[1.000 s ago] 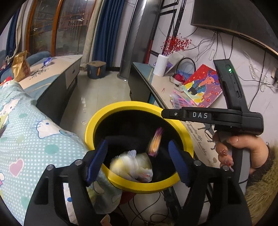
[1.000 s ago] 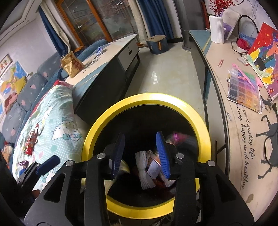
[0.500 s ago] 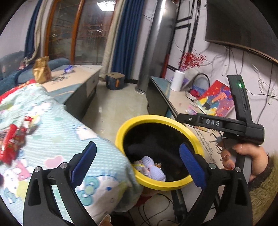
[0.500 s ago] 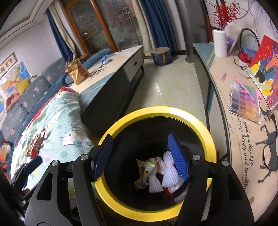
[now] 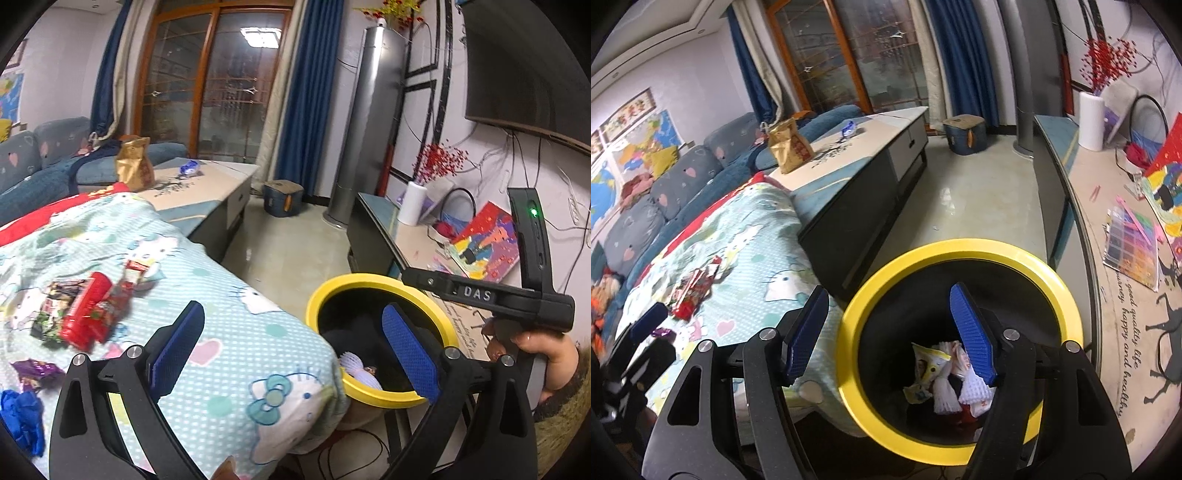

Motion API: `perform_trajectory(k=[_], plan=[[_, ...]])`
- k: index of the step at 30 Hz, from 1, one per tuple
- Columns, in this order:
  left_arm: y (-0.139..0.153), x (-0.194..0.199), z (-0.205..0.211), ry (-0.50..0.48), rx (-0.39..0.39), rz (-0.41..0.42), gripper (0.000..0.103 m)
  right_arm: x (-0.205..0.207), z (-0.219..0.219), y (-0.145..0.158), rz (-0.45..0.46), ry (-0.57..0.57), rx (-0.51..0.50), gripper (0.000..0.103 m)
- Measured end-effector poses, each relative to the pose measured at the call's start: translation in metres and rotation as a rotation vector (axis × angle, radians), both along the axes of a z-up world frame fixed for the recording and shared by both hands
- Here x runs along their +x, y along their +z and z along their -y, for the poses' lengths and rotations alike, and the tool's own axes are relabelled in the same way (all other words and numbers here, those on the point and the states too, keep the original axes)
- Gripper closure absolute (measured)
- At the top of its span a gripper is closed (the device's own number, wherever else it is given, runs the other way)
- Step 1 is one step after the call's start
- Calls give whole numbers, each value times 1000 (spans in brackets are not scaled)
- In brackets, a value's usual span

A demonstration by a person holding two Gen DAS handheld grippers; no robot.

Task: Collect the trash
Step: 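Move both open tools back over the wrappers on the bed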

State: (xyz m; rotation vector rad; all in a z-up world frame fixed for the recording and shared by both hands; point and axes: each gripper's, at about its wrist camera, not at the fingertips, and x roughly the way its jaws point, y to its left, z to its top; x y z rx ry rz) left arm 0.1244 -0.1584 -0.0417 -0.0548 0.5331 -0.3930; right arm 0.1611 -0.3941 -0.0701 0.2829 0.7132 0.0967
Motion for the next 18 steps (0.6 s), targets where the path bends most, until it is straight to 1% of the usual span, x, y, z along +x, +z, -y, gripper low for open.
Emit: perform_trajectory(k=[8,18], plan=[[12,-5,-32,81,-21,29,9,-6,-29,12,35,66,-17,43],[23,-7,-66,174,-33,62,9,-12,-72,19,60,172,-47,43]])
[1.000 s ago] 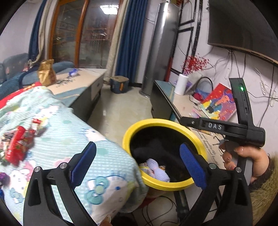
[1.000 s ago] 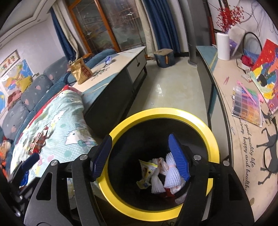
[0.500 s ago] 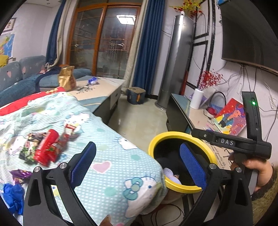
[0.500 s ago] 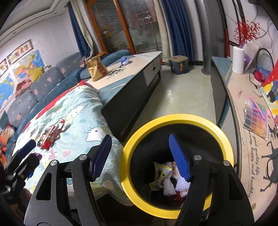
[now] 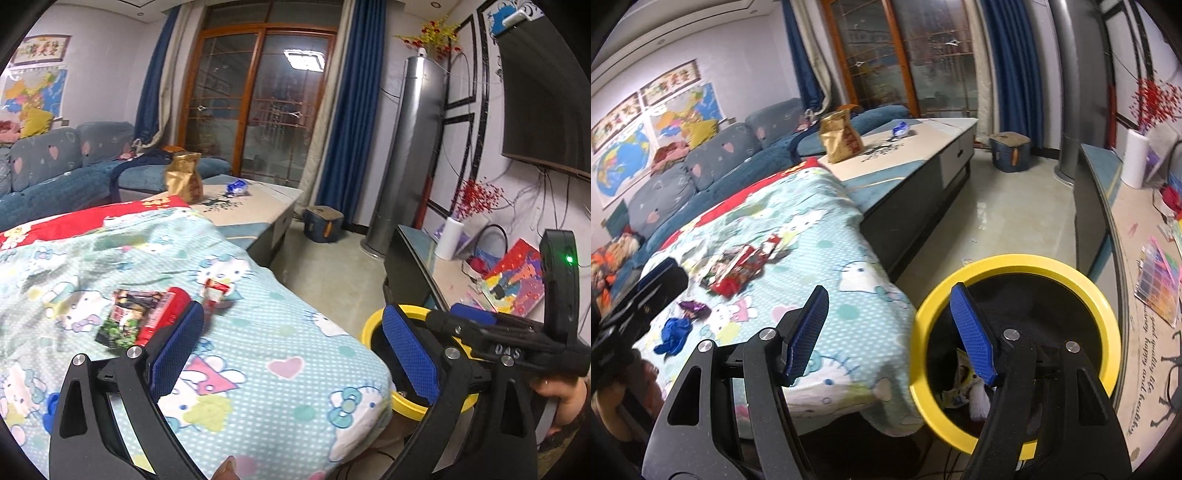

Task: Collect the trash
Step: 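Move both open tools back over the wrappers on the bed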

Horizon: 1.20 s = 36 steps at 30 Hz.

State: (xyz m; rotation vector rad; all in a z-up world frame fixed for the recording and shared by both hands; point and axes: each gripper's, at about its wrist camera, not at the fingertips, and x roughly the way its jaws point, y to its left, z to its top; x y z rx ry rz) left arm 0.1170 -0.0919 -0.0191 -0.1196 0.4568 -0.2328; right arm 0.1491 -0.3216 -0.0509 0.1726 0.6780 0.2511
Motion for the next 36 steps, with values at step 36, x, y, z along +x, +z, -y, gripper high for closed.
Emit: perform_trajectory(k=[36], plan=[[-2,-3,-124,286,-87,-16,9,18,-119,20,23,231,-31,34]])
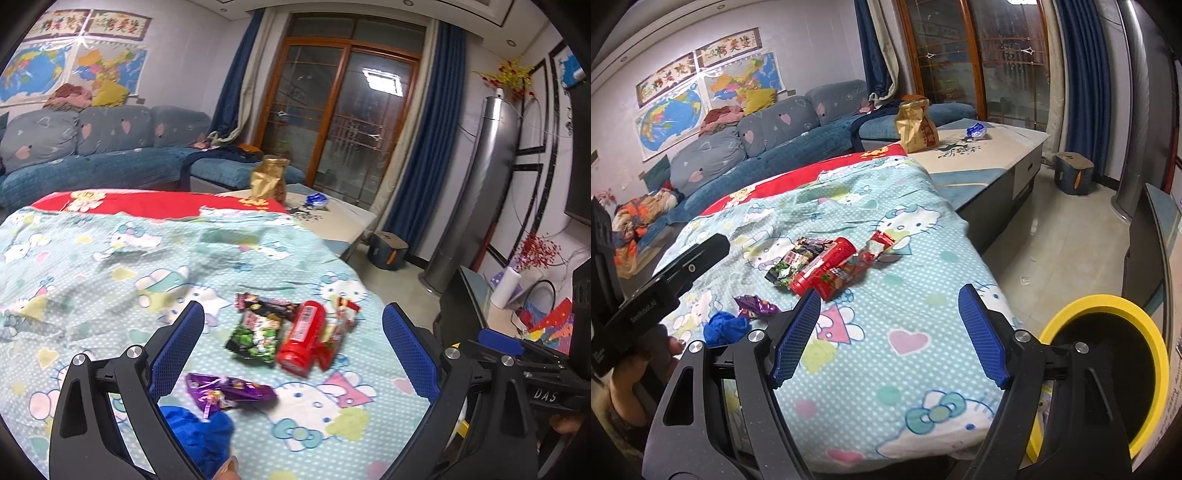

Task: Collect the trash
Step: 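Move both open tools back over the wrappers on the bed, then grasp the green snack packet with the left gripper while the right grasps the red wrapper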

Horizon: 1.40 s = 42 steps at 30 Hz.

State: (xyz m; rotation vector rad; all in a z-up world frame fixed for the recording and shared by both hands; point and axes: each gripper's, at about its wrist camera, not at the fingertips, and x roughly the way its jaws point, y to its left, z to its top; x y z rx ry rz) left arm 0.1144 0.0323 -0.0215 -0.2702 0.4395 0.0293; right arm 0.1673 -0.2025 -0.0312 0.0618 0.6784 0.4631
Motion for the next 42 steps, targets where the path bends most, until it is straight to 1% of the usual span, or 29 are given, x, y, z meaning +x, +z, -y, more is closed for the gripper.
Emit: perform_trajectory(k=[6,9,10,11,14,15,17,20,23,26,28,33,36,38,39,41,42], plan=[[-13,7,-23,48,-28,-58,9,16,-16,-6,-25,4,4,34],[-19,13,-33,48,-51,-88,10,27,-27,-12,-46,4,7,34],[-20,15,-35,44,-61,-96,12,29,-30,-14,-51,3,8,34],[-23,18,-39,37,-80,-109,17,33,-34,-16,-56,2,9,34],[-31,27,-44,27,-101,-150,29,42,-43,-22,-73,-3,14,34],[-33,29,-44,23,-106,-160,31,45,-46,-23,-79,-5,16,34],[-39,36,-46,3,-129,-187,39,51,-54,-28,-91,-8,21,34],[-45,44,-48,-16,-160,-212,48,60,-62,-32,-112,-12,26,34],[-53,51,-49,-28,-180,-239,54,69,-69,-37,-132,-20,32,34],[-59,58,-49,-41,-201,-264,55,78,-74,-42,-147,-33,22,37],[-63,61,-48,-44,-200,-273,55,83,-75,-46,-162,-43,25,38],[-69,68,-44,-53,-203,-292,56,95,-78,-59,-207,-60,28,45],[-72,71,-43,-52,-204,-297,61,98,-78,-68,-235,-53,32,57],[-73,72,-43,-53,-208,-301,64,97,-77,-73,-251,-39,28,69],[-74,73,-43,-54,-209,-303,65,96,-77,-76,-257,-36,25,71],[-76,74,-43,-56,-212,-306,71,92,-75,-79,-259,-23,34,78],[-77,75,-42,-57,-212,-308,72,91,-74,-79,-257,-17,37,80]])
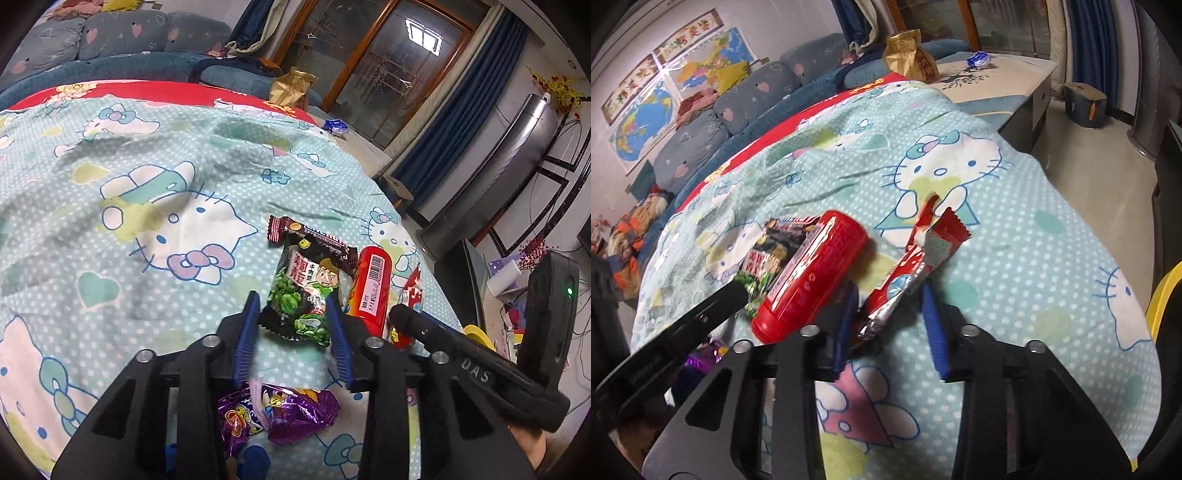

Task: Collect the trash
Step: 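Grasp the green snack packet with the left gripper while the right grasps the red wrapper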

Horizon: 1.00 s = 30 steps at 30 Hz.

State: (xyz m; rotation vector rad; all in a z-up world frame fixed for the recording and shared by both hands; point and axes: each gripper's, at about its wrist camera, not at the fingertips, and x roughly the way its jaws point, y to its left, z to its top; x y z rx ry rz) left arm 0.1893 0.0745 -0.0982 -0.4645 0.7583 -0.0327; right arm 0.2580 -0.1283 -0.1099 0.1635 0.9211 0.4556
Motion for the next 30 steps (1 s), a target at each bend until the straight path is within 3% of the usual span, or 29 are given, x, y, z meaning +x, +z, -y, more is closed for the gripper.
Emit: perform_trajectory(k=[5,8,15,30], plan=[[-1,-2,1,-3,-2,6,92,-9,3,3,1,25,9,85],[0,-5,2,-5,-1,20,98,-14,6,4,0,33,14,87],[19,-22,7,-8,22,108,99,-26,10,9,-3,64,25,88],[49,-45,12,-21,35,183,99,-57,4,24,24,165,27,93]])
